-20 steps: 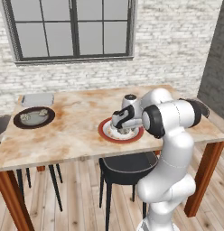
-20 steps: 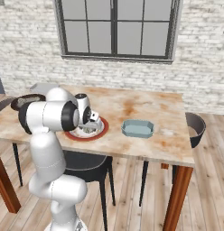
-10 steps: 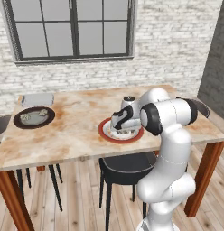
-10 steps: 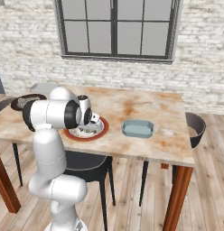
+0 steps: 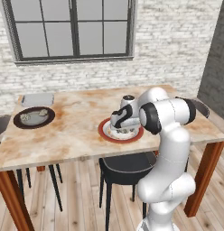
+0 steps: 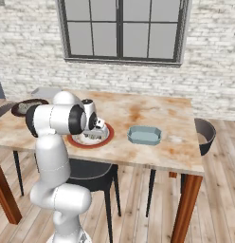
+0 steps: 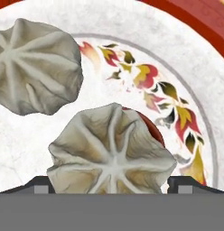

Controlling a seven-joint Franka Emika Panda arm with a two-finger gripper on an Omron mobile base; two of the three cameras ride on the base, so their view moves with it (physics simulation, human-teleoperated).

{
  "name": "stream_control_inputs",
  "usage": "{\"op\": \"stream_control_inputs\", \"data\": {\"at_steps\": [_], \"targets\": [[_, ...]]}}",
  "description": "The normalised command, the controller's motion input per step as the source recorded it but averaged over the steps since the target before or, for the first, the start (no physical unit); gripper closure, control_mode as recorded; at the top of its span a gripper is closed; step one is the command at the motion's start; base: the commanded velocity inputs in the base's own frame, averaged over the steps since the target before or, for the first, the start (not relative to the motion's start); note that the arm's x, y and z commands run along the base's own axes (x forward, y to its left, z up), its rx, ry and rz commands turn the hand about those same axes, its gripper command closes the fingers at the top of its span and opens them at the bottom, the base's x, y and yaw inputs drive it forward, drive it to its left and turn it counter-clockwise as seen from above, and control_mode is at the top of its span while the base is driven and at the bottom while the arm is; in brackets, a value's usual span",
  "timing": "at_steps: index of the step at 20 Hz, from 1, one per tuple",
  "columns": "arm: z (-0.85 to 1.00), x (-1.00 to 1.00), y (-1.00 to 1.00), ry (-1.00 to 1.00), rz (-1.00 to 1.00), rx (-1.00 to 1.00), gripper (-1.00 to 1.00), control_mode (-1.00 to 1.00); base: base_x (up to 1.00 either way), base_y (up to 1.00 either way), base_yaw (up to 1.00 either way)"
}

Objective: Place two dumplings into each of the tupperware containers and then place the containers in the fridge.

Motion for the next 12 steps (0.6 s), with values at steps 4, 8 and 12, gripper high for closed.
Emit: {"op": "stream_control_inputs", "data": {"at_steps": [4,8,12], "targets": [[0.03,0.00,-0.04,0.00,0.00,0.00,1.00,-1.00,0.00,0.00,0.00],[0.32,0.00,-0.50,0.00,0.00,0.00,1.00,-1.00,0.00,0.00,0.00],[0.31,0.00,-0.96,0.00,0.00,0.00,1.00,-1.00,0.00,0.00,0.00]]}}
